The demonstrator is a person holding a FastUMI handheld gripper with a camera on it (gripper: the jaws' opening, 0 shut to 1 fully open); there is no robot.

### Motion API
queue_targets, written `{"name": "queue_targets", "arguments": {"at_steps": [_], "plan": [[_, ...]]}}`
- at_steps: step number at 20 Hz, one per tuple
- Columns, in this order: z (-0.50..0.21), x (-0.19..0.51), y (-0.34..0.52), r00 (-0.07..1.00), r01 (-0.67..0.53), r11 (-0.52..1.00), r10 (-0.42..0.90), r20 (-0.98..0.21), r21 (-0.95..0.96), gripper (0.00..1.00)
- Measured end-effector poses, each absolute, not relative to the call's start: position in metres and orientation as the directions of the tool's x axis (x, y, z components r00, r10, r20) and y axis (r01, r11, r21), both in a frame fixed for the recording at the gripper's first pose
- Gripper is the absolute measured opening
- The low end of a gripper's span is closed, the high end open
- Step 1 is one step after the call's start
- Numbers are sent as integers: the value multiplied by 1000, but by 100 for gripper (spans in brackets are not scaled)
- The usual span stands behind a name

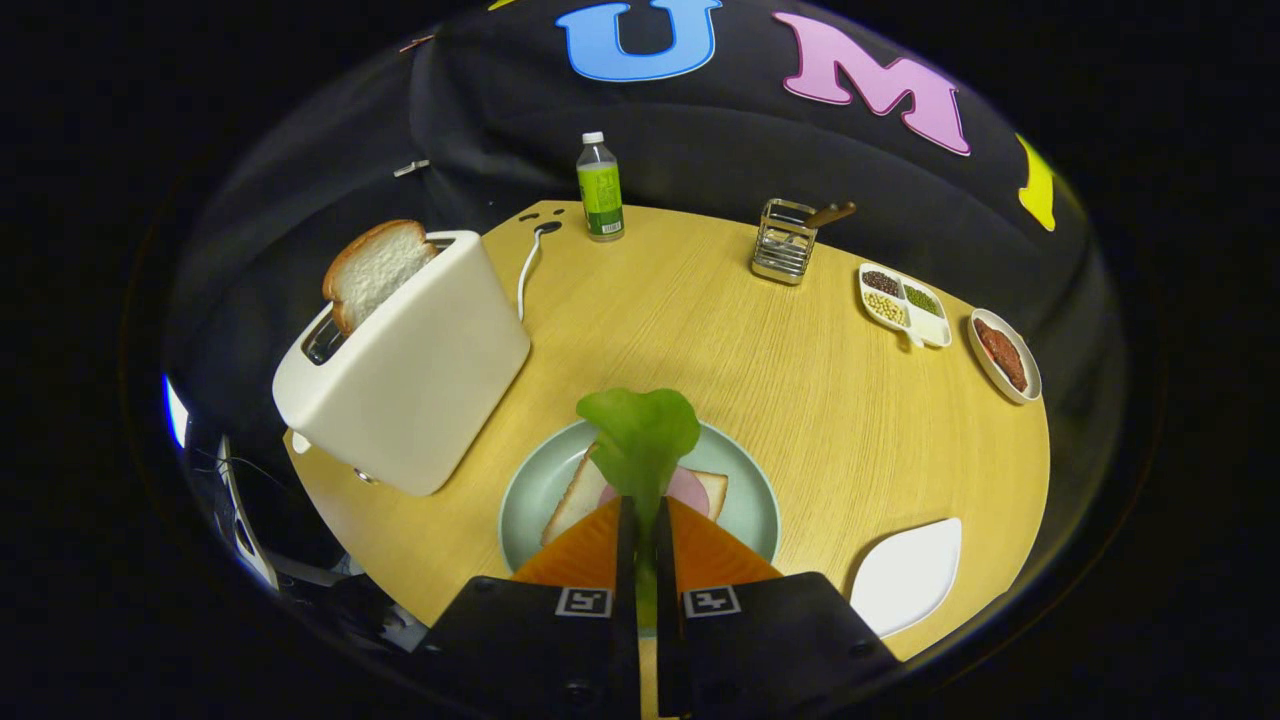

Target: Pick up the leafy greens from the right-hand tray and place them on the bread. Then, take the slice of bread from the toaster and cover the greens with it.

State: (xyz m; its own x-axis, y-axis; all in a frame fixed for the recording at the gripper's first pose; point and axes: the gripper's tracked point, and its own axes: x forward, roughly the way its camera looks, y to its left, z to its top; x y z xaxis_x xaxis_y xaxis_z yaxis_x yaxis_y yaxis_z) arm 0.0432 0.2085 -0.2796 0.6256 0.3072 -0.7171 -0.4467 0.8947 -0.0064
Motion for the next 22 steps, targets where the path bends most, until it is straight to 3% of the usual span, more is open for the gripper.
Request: {"name": "queue_targets", "arguments": {"at_steps": [8, 12, 14, 16, 17, 22], "plan": [[-292, 53, 209, 638, -440, 897, 280, -717, -41, 25], [-296, 55, 205, 640, -445, 893, 268, -720, -63, 38], [-297, 55, 202, 642, -444, 893, 260, -721, -74, 49], [-295, 55, 201, 650, -442, 894, 260, -714, -77, 74], [-293, 57, 199, 656, -440, 894, 257, -710, -82, 81], [-293, 59, 179, 672, -426, 896, 220, -707, -126, 94]]}}
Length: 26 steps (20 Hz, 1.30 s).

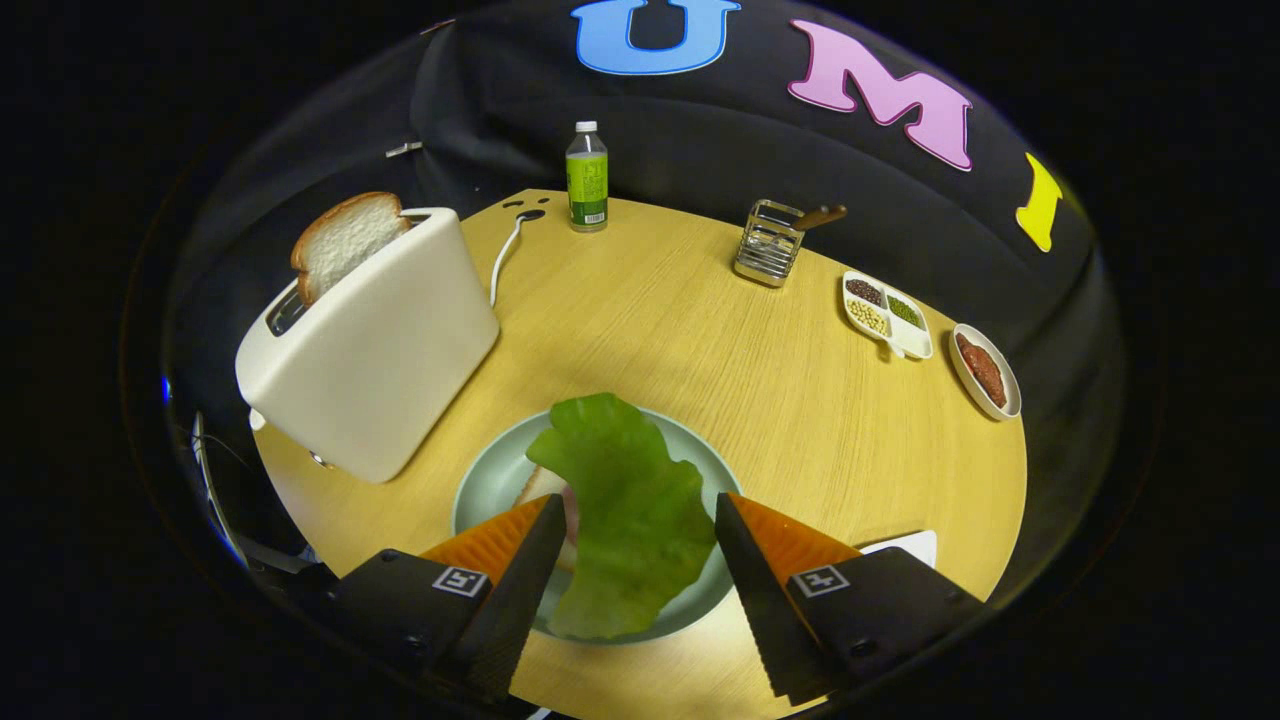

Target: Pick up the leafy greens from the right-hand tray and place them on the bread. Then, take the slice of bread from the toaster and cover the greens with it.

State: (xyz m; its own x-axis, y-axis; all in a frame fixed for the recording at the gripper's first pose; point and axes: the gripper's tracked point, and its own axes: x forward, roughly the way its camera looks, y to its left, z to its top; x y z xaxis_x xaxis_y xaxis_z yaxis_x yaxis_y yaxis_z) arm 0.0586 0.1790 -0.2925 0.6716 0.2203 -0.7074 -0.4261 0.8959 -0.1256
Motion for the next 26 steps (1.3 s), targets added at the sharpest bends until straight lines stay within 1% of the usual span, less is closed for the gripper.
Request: {"name": "queue_targets", "arguments": {"at_steps": [4, 6, 9, 12, 16, 19, 23, 26], "plan": [[-289, 60, 164, 681, -402, 906, 201, -704, -131, 93], [-275, 59, 170, 694, -403, 909, 230, -682, -103, 94], [-250, 58, 187, 717, -440, 891, 277, -640, -107, 94], [-220, 52, 226, 713, -491, 870, 370, -596, -47, 93], [-168, 48, 285, 708, -566, 825, 491, -507, 9, 94], [-139, 47, 328, 699, -610, 792, 557, -450, 32, 96], [-133, 49, 380, 669, -639, 766, 598, -442, 69, 98], [-144, 55, 405, 665, -630, 772, 592, -455, 85, 98]]}}
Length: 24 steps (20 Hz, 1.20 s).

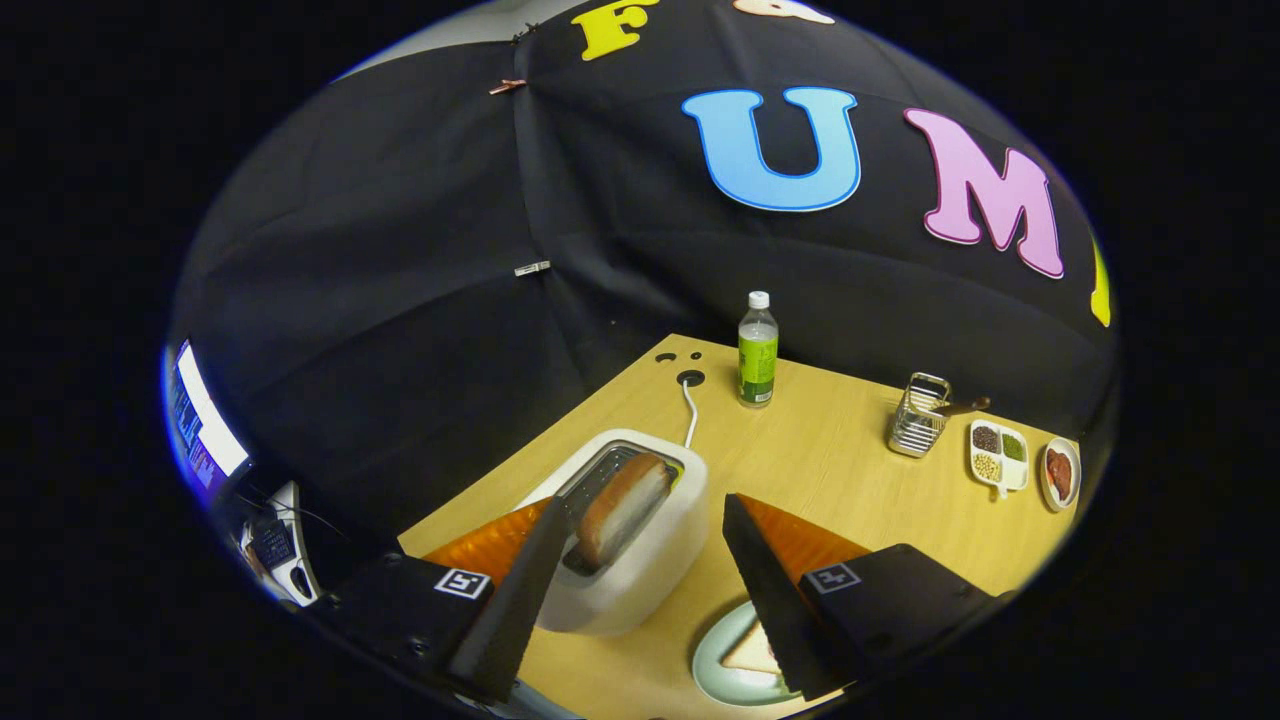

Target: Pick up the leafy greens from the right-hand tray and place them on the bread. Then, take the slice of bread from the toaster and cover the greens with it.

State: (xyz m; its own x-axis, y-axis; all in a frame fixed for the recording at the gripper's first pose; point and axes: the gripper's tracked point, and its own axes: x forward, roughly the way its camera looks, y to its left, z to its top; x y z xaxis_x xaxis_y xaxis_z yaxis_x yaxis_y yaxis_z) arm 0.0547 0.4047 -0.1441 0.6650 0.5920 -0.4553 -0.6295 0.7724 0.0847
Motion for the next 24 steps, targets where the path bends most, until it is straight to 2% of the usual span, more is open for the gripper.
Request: {"name": "queue_targets", "arguments": {"at_steps": [4, 6, 8, 10, 17, 19, 24], "plan": [[-171, 69, 433, 670, -602, 795, 556, -492, 79, 98], [-180, 74, 445, 671, -590, 803, 546, -501, 85, 96], [-189, 78, 454, 671, -581, 810, 534, -513, 84, 89], [-195, 80, 458, 677, -571, 818, 520, -521, 74, 80], [-193, 88, 446, 713, -512, 857, 460, -529, 55, 19], [-190, 88, 447, 705, -514, 855, 469, -531, 72, 15], [-162, 79, 446, 685, -548, 825, 537, -492, 136, 12]]}}
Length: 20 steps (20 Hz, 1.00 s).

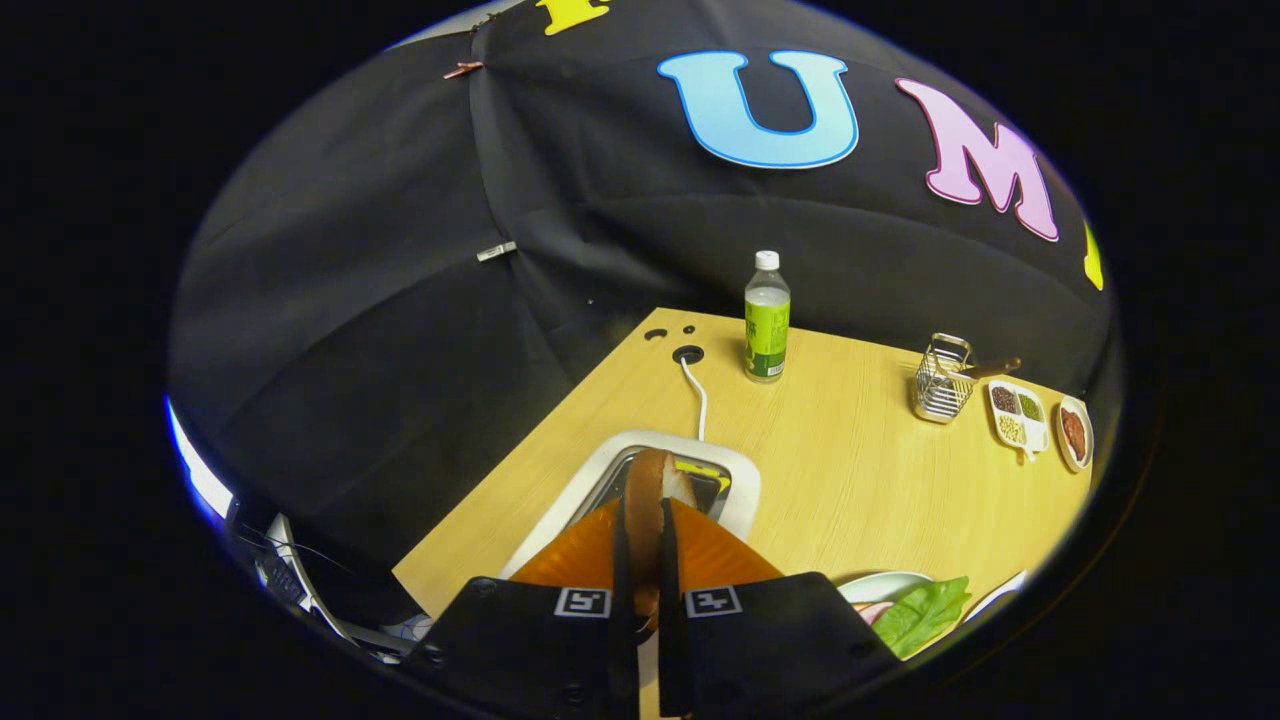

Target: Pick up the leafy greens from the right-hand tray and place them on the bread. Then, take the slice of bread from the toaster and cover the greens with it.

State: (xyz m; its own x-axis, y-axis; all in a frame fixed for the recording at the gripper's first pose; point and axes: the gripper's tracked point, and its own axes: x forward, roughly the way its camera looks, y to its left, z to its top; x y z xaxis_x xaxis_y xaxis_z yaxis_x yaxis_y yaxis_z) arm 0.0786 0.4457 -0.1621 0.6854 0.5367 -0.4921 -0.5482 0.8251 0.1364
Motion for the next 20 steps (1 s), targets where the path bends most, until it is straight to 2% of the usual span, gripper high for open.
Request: {"name": "queue_targets", "arguments": {"at_steps": [6, 11, 20], "plan": [[-108, 69, 422, 696, -546, 805, 590, -410, 231, 12], [-83, 68, 375, 738, -540, 817, 576, -352, 203, 12], [-158, 64, 296, 722, -404, 862, 506, -471, 307, 12]]}}
